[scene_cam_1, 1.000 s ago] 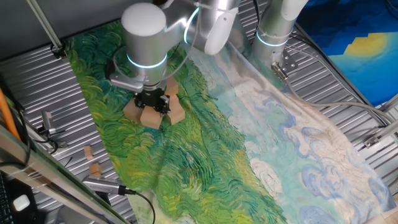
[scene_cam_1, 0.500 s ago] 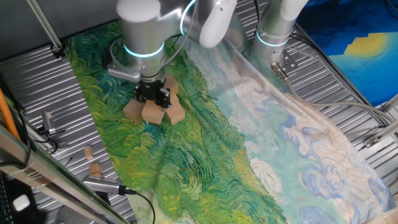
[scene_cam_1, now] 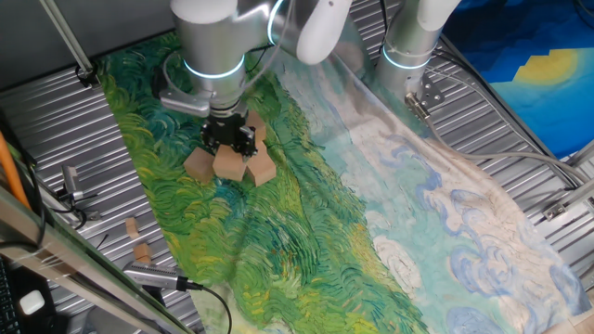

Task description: Stack the blocks into a pyramid shape

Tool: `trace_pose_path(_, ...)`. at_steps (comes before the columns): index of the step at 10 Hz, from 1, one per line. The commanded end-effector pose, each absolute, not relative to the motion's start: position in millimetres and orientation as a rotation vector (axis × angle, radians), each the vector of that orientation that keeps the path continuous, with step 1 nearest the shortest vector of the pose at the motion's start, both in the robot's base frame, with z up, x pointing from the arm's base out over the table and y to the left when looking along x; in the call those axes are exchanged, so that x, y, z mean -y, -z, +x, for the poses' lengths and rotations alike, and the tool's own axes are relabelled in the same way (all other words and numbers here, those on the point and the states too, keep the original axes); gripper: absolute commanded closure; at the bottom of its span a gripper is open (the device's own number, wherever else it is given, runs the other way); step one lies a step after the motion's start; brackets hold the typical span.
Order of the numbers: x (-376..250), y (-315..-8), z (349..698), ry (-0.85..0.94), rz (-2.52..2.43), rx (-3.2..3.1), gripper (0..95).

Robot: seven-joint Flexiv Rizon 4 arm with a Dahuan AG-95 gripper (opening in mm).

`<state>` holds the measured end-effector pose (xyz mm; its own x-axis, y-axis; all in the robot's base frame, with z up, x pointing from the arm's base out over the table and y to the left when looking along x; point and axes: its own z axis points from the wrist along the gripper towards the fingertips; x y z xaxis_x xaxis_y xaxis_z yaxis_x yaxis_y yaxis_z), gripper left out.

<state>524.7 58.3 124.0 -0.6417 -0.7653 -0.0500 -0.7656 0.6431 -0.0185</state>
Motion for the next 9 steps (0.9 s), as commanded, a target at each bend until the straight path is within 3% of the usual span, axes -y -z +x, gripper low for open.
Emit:
trace_pose_path(1, -58.0, -124.2, 524.7, 0.181, -1.705, -2.629, 95.0)
trace_pose_path(4, -57.9, -124.2, 524.7, 0.202, -1.978, -2.449, 95.0)
trace_pose_path(9, -57.6, -125.6, 524.0, 0.152, -1.969, -2.424, 95.0)
